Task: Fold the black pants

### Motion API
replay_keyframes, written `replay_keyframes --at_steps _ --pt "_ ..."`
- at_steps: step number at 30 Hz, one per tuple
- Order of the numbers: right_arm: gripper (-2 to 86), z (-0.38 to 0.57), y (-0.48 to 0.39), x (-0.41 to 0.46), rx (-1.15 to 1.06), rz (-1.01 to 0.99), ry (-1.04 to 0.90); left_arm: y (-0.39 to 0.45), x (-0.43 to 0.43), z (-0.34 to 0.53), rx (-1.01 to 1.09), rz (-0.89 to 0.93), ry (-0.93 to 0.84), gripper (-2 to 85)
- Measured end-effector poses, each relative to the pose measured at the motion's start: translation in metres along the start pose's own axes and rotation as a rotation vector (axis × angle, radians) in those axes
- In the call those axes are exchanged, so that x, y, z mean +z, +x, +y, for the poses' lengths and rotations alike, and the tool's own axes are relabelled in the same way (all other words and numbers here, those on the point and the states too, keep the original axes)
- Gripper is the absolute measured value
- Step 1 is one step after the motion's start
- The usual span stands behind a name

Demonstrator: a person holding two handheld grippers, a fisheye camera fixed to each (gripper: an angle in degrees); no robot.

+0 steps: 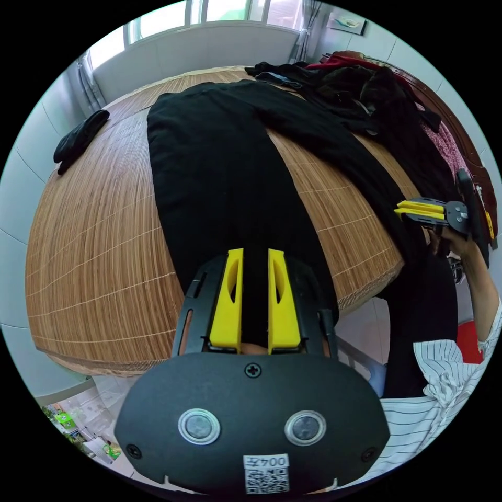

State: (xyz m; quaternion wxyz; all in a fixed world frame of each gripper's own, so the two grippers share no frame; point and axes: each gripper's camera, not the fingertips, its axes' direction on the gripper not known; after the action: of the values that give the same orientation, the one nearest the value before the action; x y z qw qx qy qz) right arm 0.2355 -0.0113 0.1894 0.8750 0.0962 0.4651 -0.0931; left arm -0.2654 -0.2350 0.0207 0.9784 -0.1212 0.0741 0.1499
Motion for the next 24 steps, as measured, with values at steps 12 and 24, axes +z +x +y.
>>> replay_keyframes --at_steps 12,24 --pt "5.7 0.06 0.031 -0.057 0.21 -0.066 0.277 -0.023 -0.028 -0.004 -0.148 0.191 0.193 4.4" --pt "3.4 0.045 0.005 -0.007 0.173 -0.027 0.223 -0.01 0.078 -0.165 -0.047 -0.135 0.048 3.8"
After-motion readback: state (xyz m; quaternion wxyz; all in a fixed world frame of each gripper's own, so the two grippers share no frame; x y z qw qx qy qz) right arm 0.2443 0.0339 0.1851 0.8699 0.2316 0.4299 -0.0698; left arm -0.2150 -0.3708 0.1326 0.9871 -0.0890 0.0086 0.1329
